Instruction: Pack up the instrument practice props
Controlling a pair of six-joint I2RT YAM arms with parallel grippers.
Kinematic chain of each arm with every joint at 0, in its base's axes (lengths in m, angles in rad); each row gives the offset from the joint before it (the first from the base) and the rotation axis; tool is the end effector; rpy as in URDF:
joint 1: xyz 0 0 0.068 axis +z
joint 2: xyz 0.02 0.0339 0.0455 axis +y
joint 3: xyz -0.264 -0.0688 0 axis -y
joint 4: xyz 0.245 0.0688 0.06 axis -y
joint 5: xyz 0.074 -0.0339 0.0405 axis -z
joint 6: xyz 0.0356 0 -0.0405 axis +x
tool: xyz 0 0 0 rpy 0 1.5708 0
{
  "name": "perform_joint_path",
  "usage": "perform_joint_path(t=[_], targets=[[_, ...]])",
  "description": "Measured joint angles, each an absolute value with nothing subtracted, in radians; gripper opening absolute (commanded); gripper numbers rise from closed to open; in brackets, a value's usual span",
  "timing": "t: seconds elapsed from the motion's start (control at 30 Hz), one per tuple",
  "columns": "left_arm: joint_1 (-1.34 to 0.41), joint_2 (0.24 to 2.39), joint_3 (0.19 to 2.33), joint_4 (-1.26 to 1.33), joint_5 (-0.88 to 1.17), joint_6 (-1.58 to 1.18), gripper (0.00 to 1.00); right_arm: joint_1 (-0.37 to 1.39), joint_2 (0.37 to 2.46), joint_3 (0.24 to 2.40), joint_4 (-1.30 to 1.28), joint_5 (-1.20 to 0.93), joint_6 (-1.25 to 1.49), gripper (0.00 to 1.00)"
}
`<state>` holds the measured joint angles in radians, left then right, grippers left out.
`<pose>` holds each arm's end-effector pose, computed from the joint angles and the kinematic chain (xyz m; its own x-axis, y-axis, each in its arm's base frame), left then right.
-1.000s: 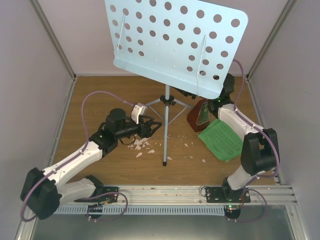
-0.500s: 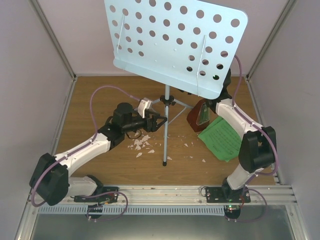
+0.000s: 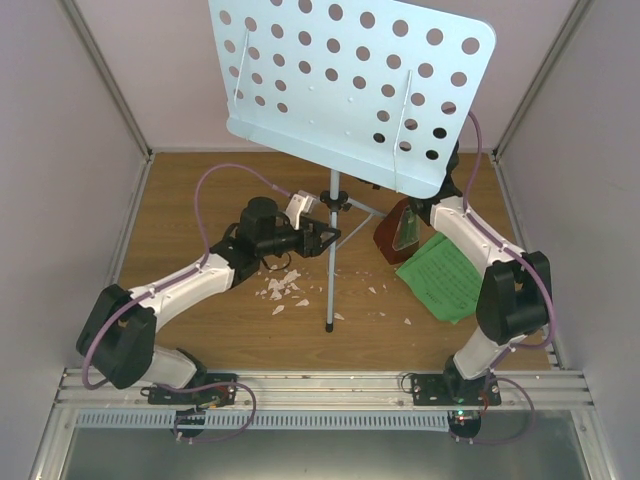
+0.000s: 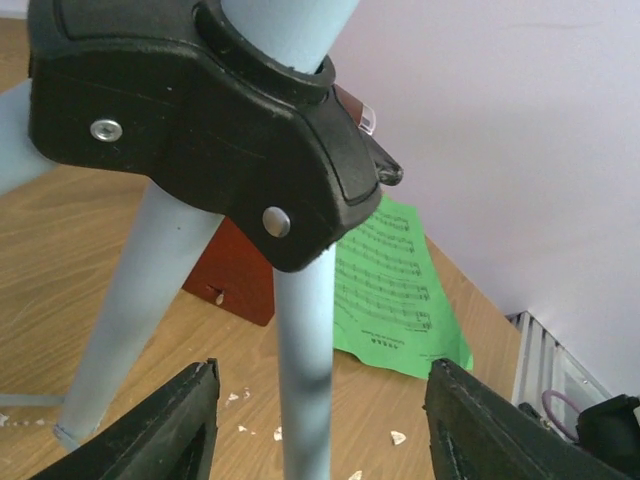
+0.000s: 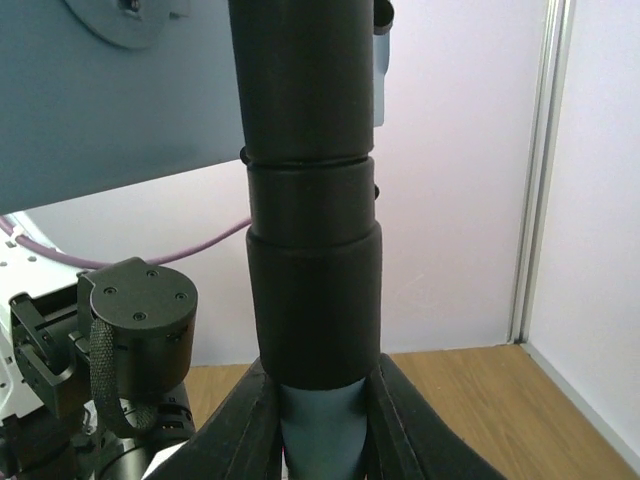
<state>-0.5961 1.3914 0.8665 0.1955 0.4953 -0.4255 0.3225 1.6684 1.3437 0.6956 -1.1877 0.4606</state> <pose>0.2509 -0.1906 0.2683 -0.6013 -0.0309 -0.7984 0.6784 0.5081 -0.5306 0.3485 0.1513 0.3866 -0.1091 0.1387 -0.9843 -0.9934 0.0211 0.1131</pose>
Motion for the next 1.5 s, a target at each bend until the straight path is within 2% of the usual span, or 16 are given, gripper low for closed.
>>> perform_joint_path(t=[0.17,0.3,0.47,1.13,1.5], targets=[[-0.597,1.431,0.885,0.2,0.496,-0.409,0.41,0.323,1.668,1.343,0.696,-1.187,0.438,0.09],[-0.605,1.451,0.885,0.205,0.49,-0.396,0.21,0.323,1.668,1.343,0.703,-1.186,0.439,0.01],[-0.623,1.45,0.883,0.212,0.462,-0.375,0.01,0.324,1.668,1.338,0.713,-1.18,0.441,0.01],[-0.641,1.173,0.834,0.092,0.235,-0.218,0.0,0.466,1.666,1.283,0.696,-1.085,0.423,0.0],[-0.645,1.122,0.85,-0.02,0.244,-0.209,0.0,0.51,1.603,1.203,0.702,-0.975,0.447,0.01]])
